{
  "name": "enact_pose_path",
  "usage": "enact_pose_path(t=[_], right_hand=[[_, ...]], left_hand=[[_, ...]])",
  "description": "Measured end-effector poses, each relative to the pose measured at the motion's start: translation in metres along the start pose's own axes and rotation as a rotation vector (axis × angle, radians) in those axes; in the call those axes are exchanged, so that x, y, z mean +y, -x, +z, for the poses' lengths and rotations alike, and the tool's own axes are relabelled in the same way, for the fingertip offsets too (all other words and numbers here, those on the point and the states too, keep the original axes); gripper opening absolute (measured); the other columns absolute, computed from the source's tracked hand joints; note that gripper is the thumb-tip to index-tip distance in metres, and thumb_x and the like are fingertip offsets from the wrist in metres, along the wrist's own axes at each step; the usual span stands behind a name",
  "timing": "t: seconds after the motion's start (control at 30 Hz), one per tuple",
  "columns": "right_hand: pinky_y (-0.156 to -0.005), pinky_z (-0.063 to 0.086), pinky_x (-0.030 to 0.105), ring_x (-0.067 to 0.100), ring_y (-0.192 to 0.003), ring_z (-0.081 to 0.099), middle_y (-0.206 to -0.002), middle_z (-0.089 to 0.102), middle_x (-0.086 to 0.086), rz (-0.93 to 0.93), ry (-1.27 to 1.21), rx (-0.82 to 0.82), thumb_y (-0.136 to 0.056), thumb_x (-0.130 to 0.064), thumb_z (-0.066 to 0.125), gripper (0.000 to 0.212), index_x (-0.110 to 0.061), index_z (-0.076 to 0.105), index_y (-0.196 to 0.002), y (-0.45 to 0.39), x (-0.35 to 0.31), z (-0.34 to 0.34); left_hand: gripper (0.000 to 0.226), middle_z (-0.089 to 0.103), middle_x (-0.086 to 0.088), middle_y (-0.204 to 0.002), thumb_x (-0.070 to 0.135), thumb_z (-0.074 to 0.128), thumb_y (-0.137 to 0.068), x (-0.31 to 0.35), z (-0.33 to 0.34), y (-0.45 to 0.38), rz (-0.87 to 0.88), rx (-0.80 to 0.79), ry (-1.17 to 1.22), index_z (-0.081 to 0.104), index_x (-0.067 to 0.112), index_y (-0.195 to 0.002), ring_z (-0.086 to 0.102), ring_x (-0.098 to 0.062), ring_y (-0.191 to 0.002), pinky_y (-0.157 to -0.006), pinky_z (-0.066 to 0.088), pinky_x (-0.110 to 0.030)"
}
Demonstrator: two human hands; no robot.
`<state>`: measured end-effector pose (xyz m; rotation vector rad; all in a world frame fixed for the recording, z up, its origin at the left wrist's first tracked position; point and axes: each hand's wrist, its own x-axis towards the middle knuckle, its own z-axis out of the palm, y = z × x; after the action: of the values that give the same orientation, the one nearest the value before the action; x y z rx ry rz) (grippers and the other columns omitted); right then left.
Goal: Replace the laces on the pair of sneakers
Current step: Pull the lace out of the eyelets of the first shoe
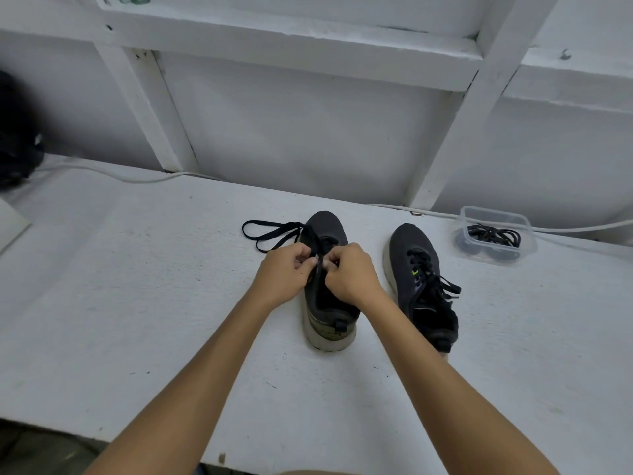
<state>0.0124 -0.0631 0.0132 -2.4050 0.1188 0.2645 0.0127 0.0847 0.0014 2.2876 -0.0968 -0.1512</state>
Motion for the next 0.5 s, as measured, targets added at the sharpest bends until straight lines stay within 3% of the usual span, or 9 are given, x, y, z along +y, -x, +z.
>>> enact_pose_path(t=[0.2,0.3,0.37,0.43,0.5], right_hand=[[-0.079,0.049,0.023,0.007,-0.091,0.064,-0.097,0.07,-0.012,-0.031,-0.243,0.034,-0.096,-0.028,0.066,0.007,-0.024,0.072,-0.097,0.011,0.01,-0.016],[-0.08,0.052,0.024,0.007,-0.092,0.067,-0.096,0.072,-0.013,0.104,-0.486,0.101,-0.097,-0.031,0.062,0.011,-0.025,0.072,-0.098,0.017,0.015,-0.021],[-0.08,0.053,0.026,0.01,-0.09,0.066,-0.094,0.071,-0.01,0.175,-0.49,0.137,-0.099,-0.028,0.059,0.013,-0.023,0.071,-0.098,0.02,0.02,-0.022],[-0.081,0.054,0.029,0.011,-0.088,0.066,-0.091,0.071,-0.008,0.205,-0.411,0.15,-0.099,-0.026,0.058,0.015,-0.022,0.071,-0.096,0.023,0.023,-0.023],[-0.08,0.054,0.029,0.011,-0.085,0.066,-0.088,0.071,-0.006,0.228,-0.395,0.149,-0.099,-0.024,0.058,0.016,-0.02,0.073,-0.094,0.024,0.024,-0.022]], left_hand=[[0.014,0.071,0.006,-0.092,0.029,0.059,-0.1,0.003,0.008,0.006,-0.113,0.097,0.191,0.063,0.016,-0.104,0.068,-0.005,-0.085,-0.071,0.048,-0.013],[0.015,0.07,0.003,-0.092,0.026,0.05,-0.104,0.007,0.01,0.007,-0.194,0.204,0.295,0.056,0.013,-0.107,0.069,0.0,-0.076,-0.068,0.053,-0.016],[0.014,0.072,-0.003,-0.093,0.022,0.049,-0.104,0.006,0.007,0.006,-0.248,0.222,0.342,0.052,0.012,-0.113,0.07,-0.004,-0.074,-0.066,0.055,-0.02],[0.037,0.073,-0.002,-0.093,0.022,0.057,-0.101,0.005,0.003,0.008,-0.303,0.169,0.334,0.044,0.013,-0.134,0.069,-0.006,-0.079,-0.062,0.05,-0.015],[0.063,0.073,0.004,-0.092,0.026,0.064,-0.097,0.005,0.001,0.011,-0.325,0.11,0.312,0.032,0.015,-0.151,0.067,-0.009,-0.088,-0.073,0.049,-0.021]])
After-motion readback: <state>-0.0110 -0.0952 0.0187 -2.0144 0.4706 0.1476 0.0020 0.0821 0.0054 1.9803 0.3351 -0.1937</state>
